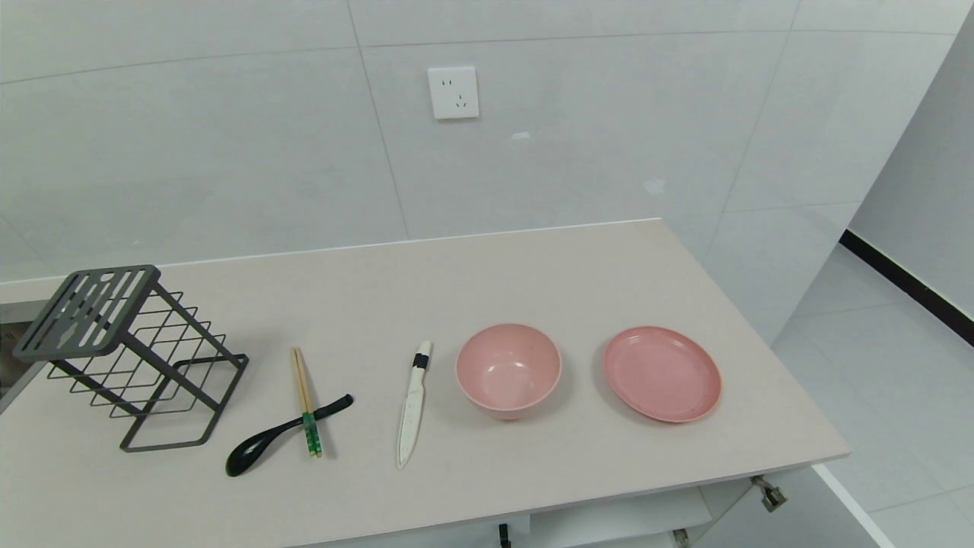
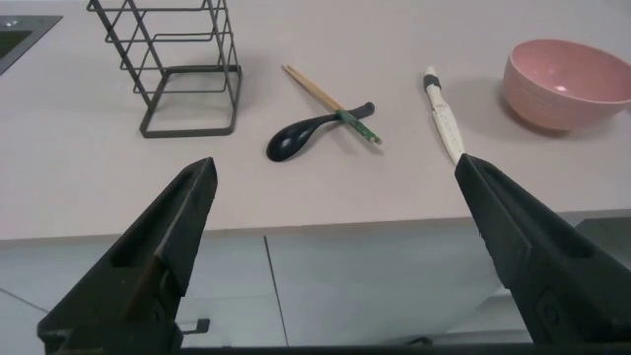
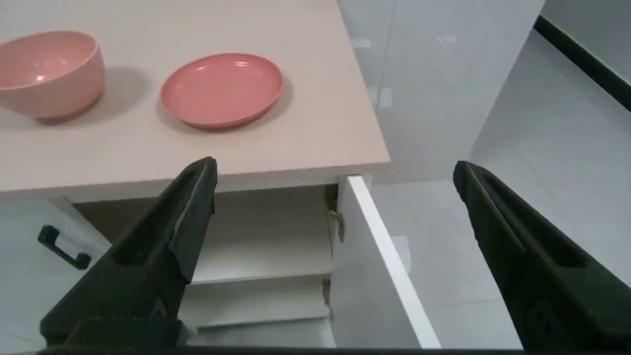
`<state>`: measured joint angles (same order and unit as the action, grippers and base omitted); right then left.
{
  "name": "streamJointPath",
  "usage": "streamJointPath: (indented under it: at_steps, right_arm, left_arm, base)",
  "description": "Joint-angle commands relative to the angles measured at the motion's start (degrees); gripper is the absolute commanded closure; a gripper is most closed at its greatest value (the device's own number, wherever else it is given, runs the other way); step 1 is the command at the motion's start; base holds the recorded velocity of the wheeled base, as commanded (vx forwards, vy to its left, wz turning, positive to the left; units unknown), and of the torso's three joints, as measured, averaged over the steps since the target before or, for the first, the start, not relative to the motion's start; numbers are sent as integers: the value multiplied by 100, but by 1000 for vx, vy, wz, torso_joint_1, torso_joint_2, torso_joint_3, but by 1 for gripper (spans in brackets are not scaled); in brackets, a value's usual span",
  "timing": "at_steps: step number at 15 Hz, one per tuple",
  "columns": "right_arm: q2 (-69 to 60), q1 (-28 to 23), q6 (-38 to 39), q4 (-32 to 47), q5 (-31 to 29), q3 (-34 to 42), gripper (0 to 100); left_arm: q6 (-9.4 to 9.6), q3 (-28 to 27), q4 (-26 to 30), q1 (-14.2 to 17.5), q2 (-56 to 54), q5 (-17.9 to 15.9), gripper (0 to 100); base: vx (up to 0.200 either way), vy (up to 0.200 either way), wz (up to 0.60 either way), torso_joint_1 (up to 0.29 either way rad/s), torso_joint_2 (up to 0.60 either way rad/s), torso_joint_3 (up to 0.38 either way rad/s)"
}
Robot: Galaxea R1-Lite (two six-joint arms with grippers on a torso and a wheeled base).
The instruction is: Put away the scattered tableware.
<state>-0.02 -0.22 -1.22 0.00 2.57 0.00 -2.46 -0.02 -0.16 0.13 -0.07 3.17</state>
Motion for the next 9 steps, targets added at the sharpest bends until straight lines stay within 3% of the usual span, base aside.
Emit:
streamJointPath:
  at_steps: [1, 3, 6, 9]
  right_arm:
    - [2, 4, -115, -35, 129, 0, 0]
    - [2, -4, -142, -387, 173, 0, 0]
    - [2, 4, -318, -853, 551, -18, 0]
    - [565, 22, -335, -185, 982, -404, 0]
  left_arm:
    - [44, 2, -11, 4, 7, -9, 0]
    - [202, 2, 7, 4, 7, -18, 0]
    - [53, 2, -2, 4, 7, -18, 0]
    - [106, 2, -2, 4, 7, -18, 0]
  base:
    - [0, 0, 0, 0, 0, 0]
    - [0, 0, 0, 0, 0, 0]
    - [0, 0, 0, 0, 0, 0]
    - [0, 0, 0, 0, 0, 0]
